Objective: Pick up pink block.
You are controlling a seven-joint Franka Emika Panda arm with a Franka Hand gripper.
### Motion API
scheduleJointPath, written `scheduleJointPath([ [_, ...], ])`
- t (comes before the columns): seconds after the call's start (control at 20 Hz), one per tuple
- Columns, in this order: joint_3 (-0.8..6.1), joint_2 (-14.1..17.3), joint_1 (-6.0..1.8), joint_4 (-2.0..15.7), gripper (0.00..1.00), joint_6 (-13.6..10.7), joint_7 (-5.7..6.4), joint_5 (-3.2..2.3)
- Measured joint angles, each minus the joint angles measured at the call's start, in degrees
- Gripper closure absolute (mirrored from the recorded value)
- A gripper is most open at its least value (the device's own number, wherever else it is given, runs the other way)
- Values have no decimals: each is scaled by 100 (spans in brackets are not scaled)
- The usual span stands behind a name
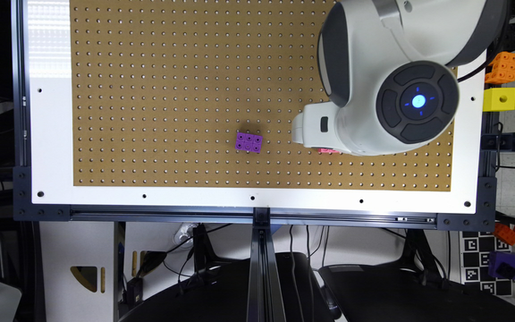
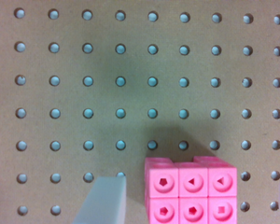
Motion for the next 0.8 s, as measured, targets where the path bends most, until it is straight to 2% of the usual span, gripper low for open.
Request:
scheduleJointPath([
  [0.15,0,257,6,91,0,213,0,-3],
  [0.3,0,433,16,322,0,207,0,-3],
  [0.45,1,516,33,470,0,200,0,-3],
  [0.8,0,649,47,536,0,232,0,-3],
])
